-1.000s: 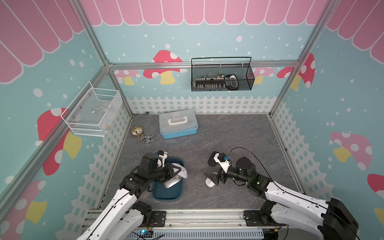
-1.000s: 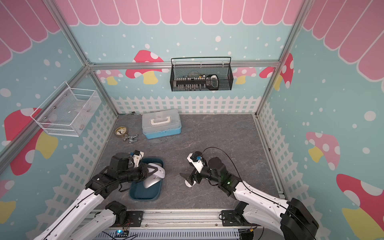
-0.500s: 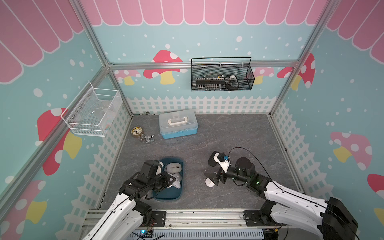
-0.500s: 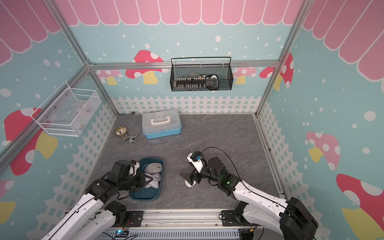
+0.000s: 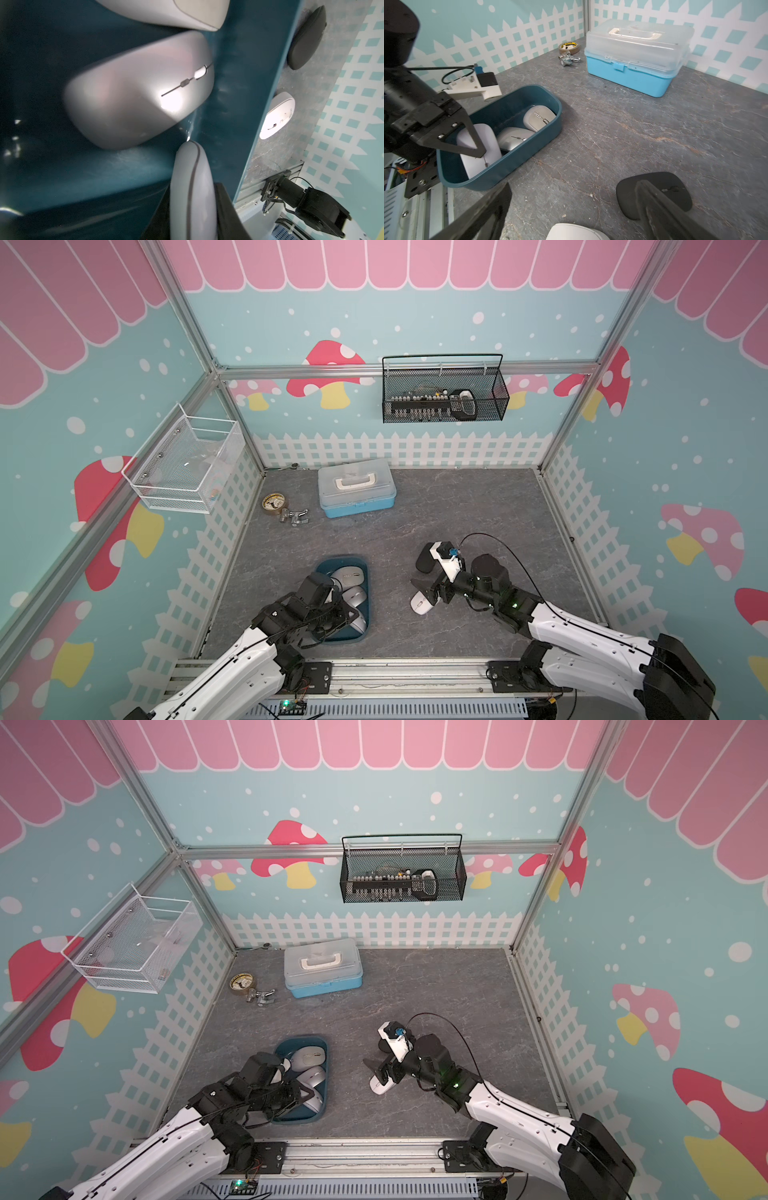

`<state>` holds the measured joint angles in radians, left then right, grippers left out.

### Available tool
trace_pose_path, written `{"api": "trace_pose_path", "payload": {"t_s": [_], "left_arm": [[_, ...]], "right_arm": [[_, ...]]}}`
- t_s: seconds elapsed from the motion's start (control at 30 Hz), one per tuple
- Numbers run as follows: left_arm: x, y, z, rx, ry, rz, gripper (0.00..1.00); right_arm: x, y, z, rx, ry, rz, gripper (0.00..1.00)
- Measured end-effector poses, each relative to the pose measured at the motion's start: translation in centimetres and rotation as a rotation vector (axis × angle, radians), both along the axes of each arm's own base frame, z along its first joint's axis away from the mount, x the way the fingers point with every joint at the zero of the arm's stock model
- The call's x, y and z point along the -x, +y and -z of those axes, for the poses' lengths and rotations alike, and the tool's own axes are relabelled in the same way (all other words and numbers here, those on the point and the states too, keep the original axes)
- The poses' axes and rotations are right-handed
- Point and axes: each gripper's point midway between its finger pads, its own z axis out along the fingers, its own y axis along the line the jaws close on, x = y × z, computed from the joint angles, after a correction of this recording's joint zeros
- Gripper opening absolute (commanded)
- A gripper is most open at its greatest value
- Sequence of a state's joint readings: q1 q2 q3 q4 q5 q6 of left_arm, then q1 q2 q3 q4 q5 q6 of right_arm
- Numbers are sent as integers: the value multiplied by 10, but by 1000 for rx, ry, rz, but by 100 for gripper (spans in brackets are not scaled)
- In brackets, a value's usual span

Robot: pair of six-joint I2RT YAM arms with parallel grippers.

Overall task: Put the mouse in the storage box
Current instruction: Place the mouse in the storage box.

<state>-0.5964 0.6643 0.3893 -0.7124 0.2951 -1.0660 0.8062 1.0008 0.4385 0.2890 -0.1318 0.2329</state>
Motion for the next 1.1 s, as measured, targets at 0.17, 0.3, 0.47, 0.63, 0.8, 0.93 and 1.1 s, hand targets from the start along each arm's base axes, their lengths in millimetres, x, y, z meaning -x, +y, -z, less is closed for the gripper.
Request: {"api": "trace_pose_path", "payload": {"t_s": [0.17, 0.3, 0.47, 0.63, 0.8, 0.93, 1.1], "left_arm": [[6, 5, 15, -4, 32, -40, 82], [3, 5, 11, 6, 25, -62, 97], [-7, 2, -9, 25, -19, -78, 99], [-18, 1, -35, 22, -73, -93, 99], [-29, 8, -59, -23, -128, -112, 99], [-35, 15, -67, -68, -147, -123, 99], [-39, 20, -72, -103, -162, -119, 99]], "right_arm": [[-9, -14, 20, 44, 80, 113, 99], [-12, -22, 36, 66, 182, 194, 99], [-13, -35, 60, 80, 392, 350, 99], [-5, -41, 86, 77, 628, 488, 99], [12, -45, 102, 10, 843, 602, 99], [19, -48, 109, -29, 959, 692, 99], [27, -37, 119, 12, 1082, 784, 99]]}}
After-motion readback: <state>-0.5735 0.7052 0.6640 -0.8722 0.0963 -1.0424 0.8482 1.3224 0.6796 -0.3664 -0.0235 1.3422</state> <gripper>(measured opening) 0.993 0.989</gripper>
